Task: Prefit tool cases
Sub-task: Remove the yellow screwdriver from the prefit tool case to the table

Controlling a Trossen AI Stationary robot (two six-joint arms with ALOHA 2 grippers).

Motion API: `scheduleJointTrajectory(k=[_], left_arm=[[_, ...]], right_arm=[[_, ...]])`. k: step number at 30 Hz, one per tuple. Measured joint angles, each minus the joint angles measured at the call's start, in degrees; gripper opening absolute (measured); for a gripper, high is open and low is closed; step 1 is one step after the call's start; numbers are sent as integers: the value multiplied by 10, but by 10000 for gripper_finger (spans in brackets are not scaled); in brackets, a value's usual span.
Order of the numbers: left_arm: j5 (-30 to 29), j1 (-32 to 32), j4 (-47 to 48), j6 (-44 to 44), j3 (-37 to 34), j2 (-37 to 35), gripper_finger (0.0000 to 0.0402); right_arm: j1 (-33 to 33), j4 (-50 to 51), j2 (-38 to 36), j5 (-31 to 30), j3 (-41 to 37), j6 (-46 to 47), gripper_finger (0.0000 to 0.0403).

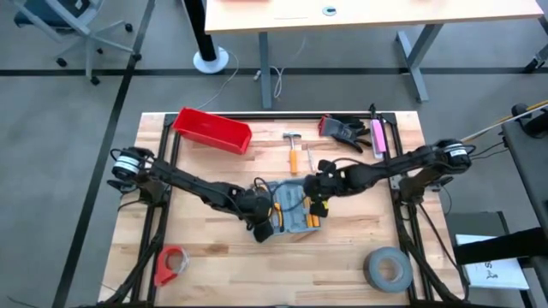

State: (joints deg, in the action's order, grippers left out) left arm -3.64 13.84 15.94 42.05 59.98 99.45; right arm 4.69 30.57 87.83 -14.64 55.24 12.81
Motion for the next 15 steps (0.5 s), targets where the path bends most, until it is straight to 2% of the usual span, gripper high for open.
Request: scheduleJointTrajectory(k=[3,7,15], left_arm=[[-37,20,0,-6,0,-1,162],[-79,33,0,-11,0,-2,157],[-107,34,4,-24,-1,-2,155]], right_arm=[[-32,-1,2,48,0,25,136],[-67,-1,11,90,0,102,128],[-76,10,56,87,23,179,123]])
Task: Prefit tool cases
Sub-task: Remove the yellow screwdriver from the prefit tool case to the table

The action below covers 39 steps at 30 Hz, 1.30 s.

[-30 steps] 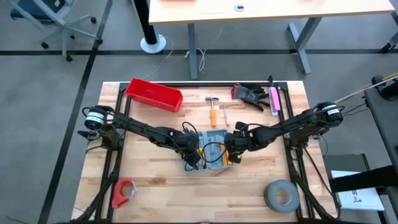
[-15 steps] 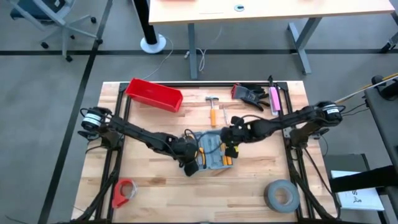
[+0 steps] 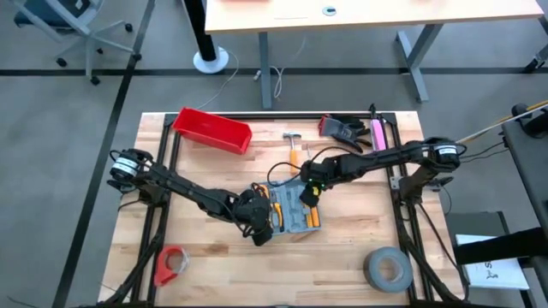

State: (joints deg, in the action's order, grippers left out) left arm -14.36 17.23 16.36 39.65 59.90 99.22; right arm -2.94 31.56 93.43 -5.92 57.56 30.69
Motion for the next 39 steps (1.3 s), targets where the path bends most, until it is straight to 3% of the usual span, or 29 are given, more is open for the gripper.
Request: scheduleJointTrajectory(k=[8,18,26,39], left_arm=[[-32,13,12,2,-25,-30,153],[-62,26,10,41,-108,-104,153],[-62,20,-77,63,-182,-101,151],[-61,20,-99,59,-193,-101,150]], right_arm=[[0,84,58,-61,69,33,134],[3,96,69,-63,85,69,126],[4,99,69,-76,84,84,134],[5,100,113,-80,80,88,158]])
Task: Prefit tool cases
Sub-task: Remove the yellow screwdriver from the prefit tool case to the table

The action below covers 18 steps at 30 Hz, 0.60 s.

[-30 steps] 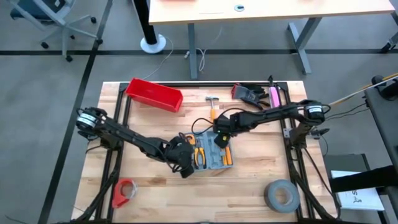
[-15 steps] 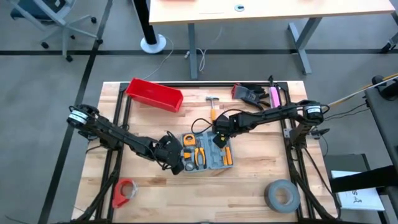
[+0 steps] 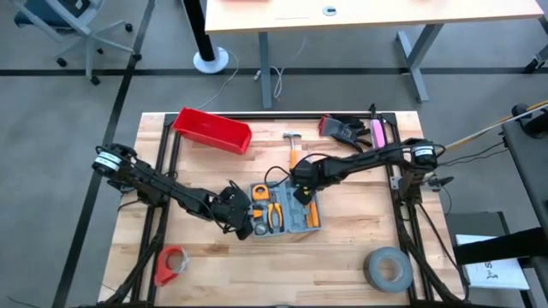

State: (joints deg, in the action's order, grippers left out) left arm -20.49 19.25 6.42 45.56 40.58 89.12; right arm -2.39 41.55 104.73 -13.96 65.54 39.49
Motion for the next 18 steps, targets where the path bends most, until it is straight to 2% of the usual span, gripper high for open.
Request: scheduleJointTrajectory(k=[8,18], left_arm=[[5,2,-2,0,0,0,144],[21,2,2,0,0,0,147]], right_arm=[[8,5,18,-12,1,18,148],[14,78,-6,18,-2,15,144]])
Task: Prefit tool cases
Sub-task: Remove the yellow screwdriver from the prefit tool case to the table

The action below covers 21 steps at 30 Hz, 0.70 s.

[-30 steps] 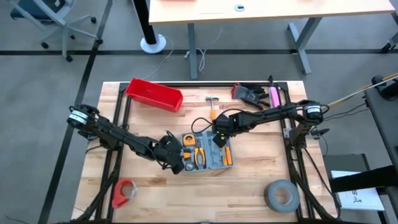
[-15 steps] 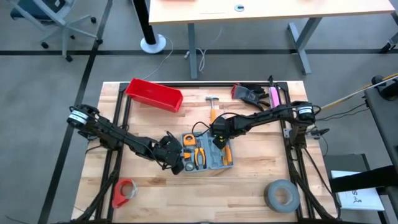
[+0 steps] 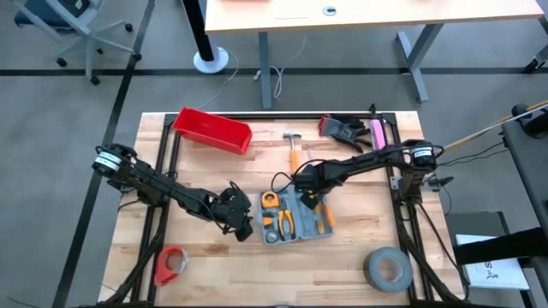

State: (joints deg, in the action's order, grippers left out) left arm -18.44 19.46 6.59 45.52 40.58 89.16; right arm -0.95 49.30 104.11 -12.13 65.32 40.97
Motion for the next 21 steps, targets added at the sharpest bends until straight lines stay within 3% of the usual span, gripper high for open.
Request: scheduleJointTrajectory(k=[8,13,21], left_arm=[[5,0,-1,0,0,0,146],[20,0,-2,0,0,0,140],[21,0,-1,-4,9,0,145]], right_arm=[[0,22,-27,-5,4,-20,149],[3,92,-31,-6,21,-20,138],[21,117,-40,-2,38,-20,122]])
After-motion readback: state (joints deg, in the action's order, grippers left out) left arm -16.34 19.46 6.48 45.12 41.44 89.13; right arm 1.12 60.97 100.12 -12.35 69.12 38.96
